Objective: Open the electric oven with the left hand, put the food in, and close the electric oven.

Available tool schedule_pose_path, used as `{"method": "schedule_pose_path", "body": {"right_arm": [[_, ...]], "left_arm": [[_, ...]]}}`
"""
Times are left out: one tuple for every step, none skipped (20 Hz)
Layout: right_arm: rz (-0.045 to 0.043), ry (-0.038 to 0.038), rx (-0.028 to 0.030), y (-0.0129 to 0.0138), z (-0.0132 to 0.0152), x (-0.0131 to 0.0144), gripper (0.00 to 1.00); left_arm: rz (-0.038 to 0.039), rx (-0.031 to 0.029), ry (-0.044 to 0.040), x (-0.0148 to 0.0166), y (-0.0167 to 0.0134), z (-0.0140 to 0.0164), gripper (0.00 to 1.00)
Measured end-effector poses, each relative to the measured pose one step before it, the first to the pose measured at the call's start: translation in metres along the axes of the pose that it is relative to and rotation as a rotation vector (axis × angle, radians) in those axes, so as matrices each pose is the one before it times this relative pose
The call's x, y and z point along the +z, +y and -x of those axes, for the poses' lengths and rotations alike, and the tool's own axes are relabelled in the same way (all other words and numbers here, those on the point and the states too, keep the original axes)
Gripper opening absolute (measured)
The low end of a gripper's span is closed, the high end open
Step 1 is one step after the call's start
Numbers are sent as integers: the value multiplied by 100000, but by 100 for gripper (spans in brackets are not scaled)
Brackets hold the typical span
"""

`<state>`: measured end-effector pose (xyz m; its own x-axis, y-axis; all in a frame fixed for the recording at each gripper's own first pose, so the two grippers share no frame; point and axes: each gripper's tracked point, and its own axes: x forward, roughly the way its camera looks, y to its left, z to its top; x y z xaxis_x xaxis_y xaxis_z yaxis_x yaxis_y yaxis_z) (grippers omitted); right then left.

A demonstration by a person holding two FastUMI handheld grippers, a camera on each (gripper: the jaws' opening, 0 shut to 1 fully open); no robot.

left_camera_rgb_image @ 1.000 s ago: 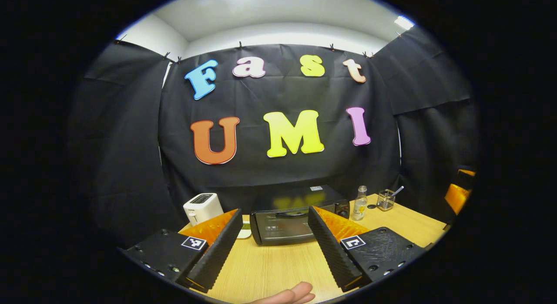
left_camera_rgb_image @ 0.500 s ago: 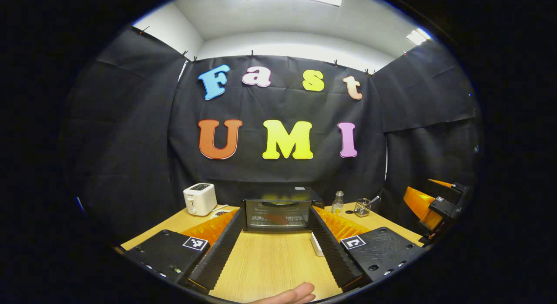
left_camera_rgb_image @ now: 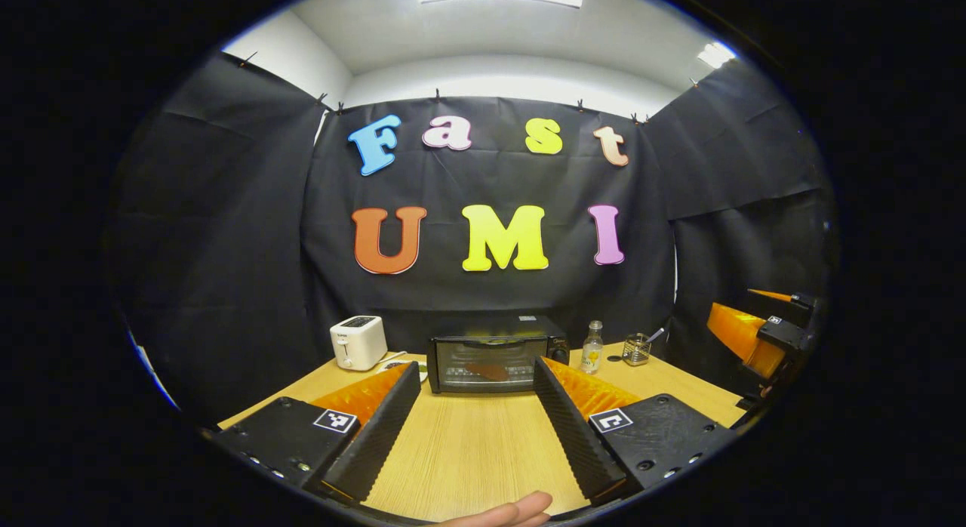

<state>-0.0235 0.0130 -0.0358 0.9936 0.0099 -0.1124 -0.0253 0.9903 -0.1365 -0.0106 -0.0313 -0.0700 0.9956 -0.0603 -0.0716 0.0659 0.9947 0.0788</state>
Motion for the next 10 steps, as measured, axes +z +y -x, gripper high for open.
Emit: {"method": "schedule_pose_path", "body": {"right_arm": [[81, -271, 593, 192, -125, 141, 97], [-101, -62, 1007, 259, 164, 11, 100], [-285, -91, 1309, 349, -73, 122, 100], [-306, -45, 858, 231, 82, 69, 100], [-177, -286, 305, 126, -135, 103, 100], [-74, -238, 121, 75, -22, 120, 100], [-25, -60, 348, 183, -122, 38, 100], [-189, -156, 440, 104, 108, 42, 100], [-303, -18, 147, 85, -127, 3, 100], [-146, 207, -1, -17, 81, -53, 100]], "left_arm": [[-486, 424, -636, 144, 14, 56, 86], [-115, -529, -170, -28, -139, -46, 86], [293, -947, 143, -51, -214, -39, 96], [191, -790, 566, -203, -56, 21, 96], [-263, -482, 696, -185, -71, -70, 86], [-296, 360, 24, 17, 267, 68, 96], [-434, 437, -182, 63, 90, 88, 96], [-482, -4, -398, 113, 62, -37, 96], [-479, -546, -92, 37, -75, 80, 96], [-263, -379, -120, -40, -93, 86, 96]]}}
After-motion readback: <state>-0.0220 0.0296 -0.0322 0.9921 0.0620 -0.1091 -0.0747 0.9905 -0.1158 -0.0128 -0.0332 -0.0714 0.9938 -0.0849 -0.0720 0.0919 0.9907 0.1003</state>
